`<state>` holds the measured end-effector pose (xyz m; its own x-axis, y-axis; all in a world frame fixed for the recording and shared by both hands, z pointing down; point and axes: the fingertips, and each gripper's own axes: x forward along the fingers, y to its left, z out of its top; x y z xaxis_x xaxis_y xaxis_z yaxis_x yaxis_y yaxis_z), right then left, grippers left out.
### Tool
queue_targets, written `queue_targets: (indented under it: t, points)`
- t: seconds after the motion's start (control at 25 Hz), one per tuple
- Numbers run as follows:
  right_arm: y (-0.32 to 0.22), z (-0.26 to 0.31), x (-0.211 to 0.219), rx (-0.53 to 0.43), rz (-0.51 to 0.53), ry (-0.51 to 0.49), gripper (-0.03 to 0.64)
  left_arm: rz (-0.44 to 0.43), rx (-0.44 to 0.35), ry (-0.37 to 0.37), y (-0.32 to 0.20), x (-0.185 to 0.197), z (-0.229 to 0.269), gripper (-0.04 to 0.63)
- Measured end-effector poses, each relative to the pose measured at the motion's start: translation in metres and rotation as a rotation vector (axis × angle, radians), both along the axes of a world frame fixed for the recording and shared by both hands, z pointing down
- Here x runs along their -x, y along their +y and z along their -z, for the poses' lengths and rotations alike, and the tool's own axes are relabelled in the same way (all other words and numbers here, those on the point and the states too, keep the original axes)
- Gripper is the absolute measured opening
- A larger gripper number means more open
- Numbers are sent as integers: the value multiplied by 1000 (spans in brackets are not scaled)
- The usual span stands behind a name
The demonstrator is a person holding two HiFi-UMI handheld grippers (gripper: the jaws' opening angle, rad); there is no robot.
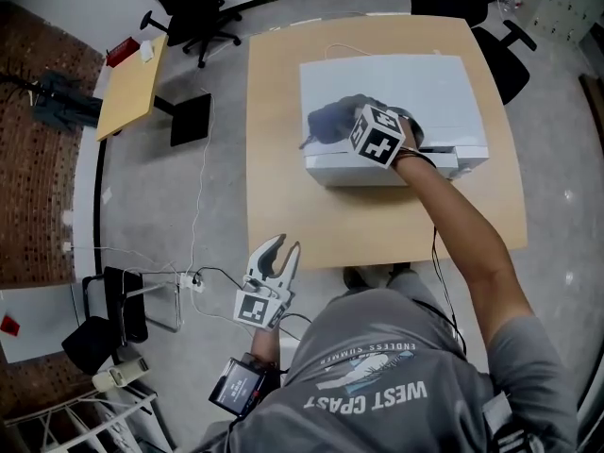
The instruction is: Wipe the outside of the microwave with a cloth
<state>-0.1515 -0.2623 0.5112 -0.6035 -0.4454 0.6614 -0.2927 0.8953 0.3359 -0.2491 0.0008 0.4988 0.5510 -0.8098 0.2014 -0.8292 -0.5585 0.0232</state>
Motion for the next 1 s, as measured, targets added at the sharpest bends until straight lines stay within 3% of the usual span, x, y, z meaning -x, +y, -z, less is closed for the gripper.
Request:
queue_targets:
  t: [0.16,0.36,0.52,0.64,0.8,1.0]
  points:
    - [-24,-3,-106,24,-169,23,106,-1,-3,3,-12,-7,1,132]
    - [-46,-6,-262,44,-419,46,106,-48,-1,11,-31,-44,0,132]
    - [-64,-6,-332,47,-533,82,106,-86,5,18,-45,-74,-1,132]
    - [-88,-8,-334,32,-518,108,106,-96,17,24,-50,-92,-1,132]
    - [-134,-11,-298,11,-459,147,106,-73,23,26,-49,-103,4,132]
    - [-169,-9,-179,1,-294,128,106,16,41,11,-36,-81,0,132]
